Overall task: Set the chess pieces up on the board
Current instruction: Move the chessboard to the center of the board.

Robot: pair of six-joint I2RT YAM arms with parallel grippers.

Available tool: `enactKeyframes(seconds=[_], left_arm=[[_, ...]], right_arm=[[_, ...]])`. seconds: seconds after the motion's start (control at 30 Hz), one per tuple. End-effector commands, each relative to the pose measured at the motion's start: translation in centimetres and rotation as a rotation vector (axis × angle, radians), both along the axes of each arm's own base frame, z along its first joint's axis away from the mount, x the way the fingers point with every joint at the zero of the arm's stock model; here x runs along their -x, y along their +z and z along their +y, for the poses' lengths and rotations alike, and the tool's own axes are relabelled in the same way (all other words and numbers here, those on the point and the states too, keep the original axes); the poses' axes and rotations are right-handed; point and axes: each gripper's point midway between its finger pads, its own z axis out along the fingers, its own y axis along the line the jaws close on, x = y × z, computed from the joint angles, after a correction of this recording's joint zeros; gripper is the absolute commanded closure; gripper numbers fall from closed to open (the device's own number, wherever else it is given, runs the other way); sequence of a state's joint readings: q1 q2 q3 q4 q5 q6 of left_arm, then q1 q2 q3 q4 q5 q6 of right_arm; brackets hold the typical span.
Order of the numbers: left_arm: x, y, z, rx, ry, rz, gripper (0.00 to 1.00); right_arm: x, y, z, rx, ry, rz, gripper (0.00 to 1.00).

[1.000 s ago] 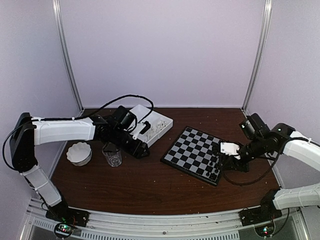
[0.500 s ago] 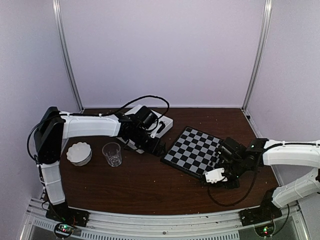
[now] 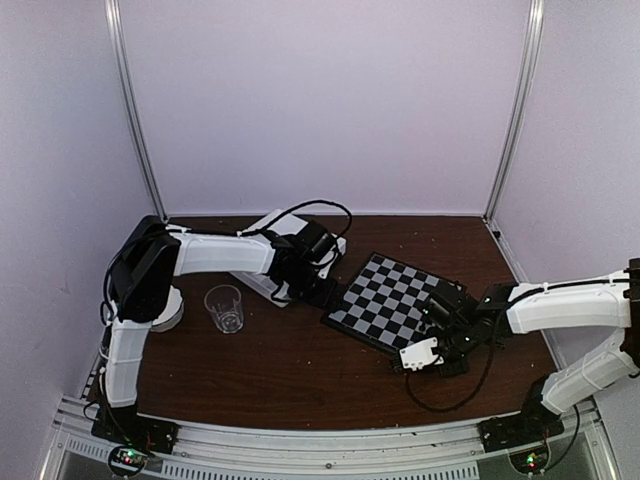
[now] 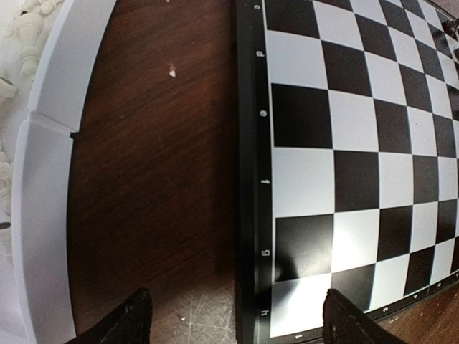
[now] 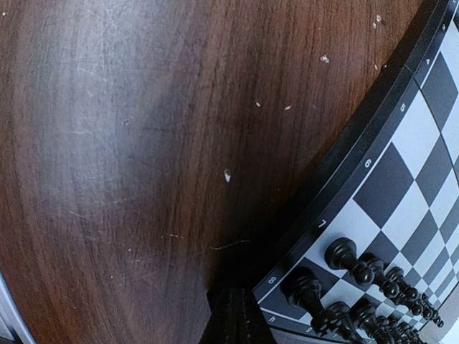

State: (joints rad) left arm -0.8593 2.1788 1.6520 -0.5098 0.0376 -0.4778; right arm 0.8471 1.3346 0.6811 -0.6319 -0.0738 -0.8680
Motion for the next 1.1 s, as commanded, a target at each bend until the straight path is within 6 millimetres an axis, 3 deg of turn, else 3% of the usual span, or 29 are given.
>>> enactKeyframes(seconds=[0.0,0.2,0.53,0.77,0.93,1.07], left_arm=[[-0.2,-0.4,-1.1,0.024,0.000,0.013,0.19],[0.9,-1.0,-2.0,0.069,-0.038,0.062,0.21],[4.3,-0.6,-4.9,0.126,-0.155,0.080,0.23],[6.9,-2.0,-5.7,0.130,-0.200,0.132,0.24],[8.2,-1.3,-6.6,0.159,-0.240,0.145,0.25],[10.1,-0.8,-8.4,0.189,-0.286,0.154,0.26]], right_arm=[[-0.5,-0.8,-0.4,0.033,0.015,-0.044,0.99],[0.0,-0.9,-0.8,0.049,0.033,-0.033,0.99],[1.3,-1.8,-3.8,0.151,0.084,-0.036,0.99],[2.4,-0.4,-5.7,0.170,0.092,-0.059,0.99],[3.5,0.3,-7.0,0.165,0.090,-0.062,0.99],[4.2,0.1,-8.6,0.187,0.063,-0.075,1.00]])
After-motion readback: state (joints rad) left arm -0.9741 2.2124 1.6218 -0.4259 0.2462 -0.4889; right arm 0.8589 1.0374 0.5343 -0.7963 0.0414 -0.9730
